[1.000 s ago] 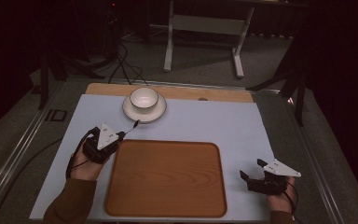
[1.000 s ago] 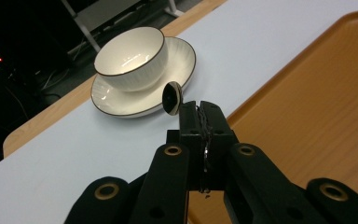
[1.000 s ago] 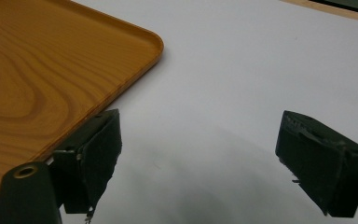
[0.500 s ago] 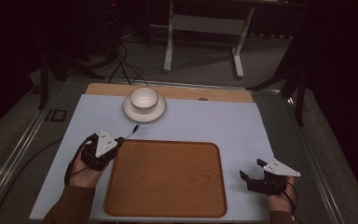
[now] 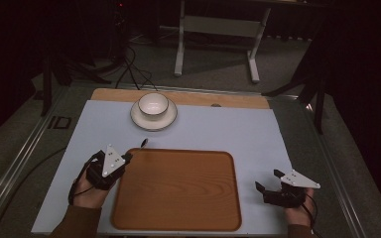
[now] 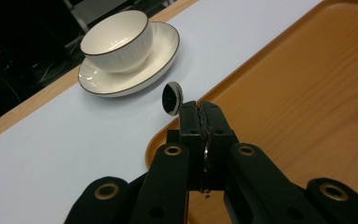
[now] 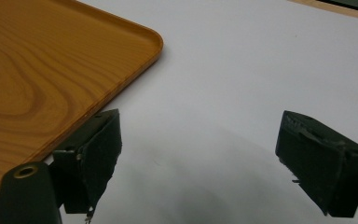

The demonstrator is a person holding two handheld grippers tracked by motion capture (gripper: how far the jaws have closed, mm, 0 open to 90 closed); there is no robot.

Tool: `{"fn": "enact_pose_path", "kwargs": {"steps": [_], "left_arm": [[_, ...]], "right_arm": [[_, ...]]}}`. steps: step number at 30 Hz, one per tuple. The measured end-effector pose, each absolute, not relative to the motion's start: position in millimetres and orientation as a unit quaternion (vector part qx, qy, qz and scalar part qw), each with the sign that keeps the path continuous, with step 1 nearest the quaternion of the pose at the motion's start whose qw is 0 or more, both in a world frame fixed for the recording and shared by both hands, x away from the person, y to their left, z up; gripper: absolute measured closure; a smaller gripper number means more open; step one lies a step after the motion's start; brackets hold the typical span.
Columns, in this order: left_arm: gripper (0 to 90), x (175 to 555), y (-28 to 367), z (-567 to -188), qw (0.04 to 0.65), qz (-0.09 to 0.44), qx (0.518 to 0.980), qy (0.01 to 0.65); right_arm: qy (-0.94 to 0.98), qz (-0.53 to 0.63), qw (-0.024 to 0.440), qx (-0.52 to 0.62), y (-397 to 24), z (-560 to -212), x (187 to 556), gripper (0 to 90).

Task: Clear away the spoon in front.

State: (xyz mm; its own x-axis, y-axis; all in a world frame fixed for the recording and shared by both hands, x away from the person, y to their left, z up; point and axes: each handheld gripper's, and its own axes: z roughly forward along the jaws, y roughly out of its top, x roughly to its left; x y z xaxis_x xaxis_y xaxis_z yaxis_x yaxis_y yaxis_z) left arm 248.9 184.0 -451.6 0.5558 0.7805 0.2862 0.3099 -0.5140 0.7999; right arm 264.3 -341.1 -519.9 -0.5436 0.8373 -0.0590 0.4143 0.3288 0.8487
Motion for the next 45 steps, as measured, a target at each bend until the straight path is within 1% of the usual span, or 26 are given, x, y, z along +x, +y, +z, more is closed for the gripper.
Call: {"fn": "enact_pose_path", "kwargs": {"steps": [8,21,28,38,44,45], "left_arm": [[88.6,241.5,181.1,-457.3,0.344,0.334,0.811,0.335],[88.5,226.6,193.1,-465.3,0.318,0.333,0.820,0.338],[87.6,224.3,189.3,-470.0,0.311,0.334,0.824,0.336],[82.3,215.4,181.6,-472.0,0.313,0.326,0.830,0.328],[69.8,212.9,177.9,-473.9,0.321,0.310,0.832,0.330],[69.8,212.0,177.1,-474.0,0.331,0.303,0.830,0.331]], "right_arm": [[0.773,0.415,0.256,0.405,-341.9,-519.6,262.9,14.0],[0.774,0.413,0.256,0.405,-341.6,-519.8,262.7,14.0],[0.775,0.412,0.256,0.405,-341.4,-519.9,262.7,14.0],[0.776,0.411,0.256,0.405,-340.9,-520.2,262.7,14.1],[0.777,0.410,0.255,0.405,-340.8,-520.3,262.7,14.1],[0.777,0.410,0.255,0.405,-340.8,-520.3,262.8,14.1]]}}
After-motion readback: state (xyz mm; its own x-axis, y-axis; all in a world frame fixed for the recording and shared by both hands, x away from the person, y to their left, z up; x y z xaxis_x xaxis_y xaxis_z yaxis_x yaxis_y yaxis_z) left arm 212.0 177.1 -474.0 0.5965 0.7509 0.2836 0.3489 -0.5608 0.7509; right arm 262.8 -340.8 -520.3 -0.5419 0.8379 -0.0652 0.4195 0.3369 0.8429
